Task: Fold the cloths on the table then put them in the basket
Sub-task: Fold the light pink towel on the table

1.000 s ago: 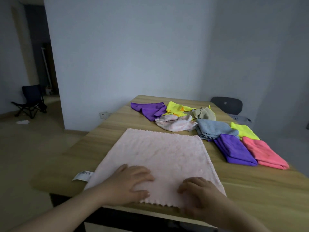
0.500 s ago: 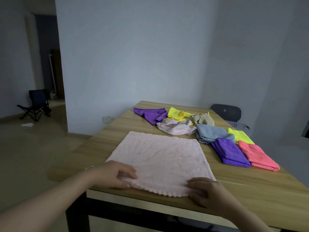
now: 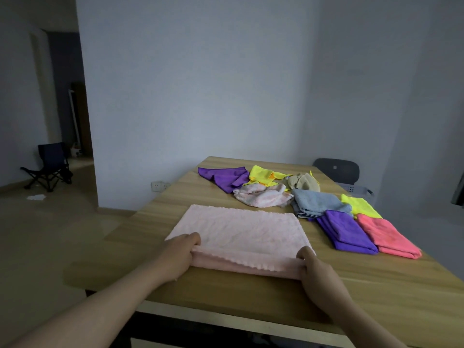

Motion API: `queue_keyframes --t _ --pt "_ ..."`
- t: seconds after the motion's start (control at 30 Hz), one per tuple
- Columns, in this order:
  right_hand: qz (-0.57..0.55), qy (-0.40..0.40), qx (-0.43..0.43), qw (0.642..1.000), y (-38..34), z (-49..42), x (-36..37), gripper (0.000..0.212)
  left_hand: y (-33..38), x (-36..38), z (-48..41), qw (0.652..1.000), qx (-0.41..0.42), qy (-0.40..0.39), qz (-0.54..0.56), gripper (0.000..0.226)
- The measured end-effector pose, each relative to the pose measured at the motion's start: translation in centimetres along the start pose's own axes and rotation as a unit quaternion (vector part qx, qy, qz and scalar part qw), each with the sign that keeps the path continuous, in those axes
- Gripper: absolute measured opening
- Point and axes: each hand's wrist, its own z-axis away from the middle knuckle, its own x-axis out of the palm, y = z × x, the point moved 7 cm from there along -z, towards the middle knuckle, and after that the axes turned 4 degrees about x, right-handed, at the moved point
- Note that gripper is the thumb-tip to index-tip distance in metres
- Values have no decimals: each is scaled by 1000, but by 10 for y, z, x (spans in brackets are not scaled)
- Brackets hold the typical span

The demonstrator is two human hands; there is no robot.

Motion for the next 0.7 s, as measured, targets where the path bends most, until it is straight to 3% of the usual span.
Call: queue_keyframes --t 0.1,0.23,0.4,0.5,0.7 --pt "-33 -24 22 999 2 -12 7 6 -9 -2 -5 995 -42 -14 86 18" --pt "-61 -50 54 995 7 -28 7 23 -20 -13 -14 979 -73 -39 186 15" --pt "7 61 53 997 13 -53 -17 20 -29 -46 -48 997 -58 36 19 17" --pt "-15 123 50 991 20 -71 -30 10 -37 -55 -69 995 -69 63 -43 13" --pt "-138 178 111 968 44 -116 -29 11 -57 -58 -100 967 -143 208 -30 24"
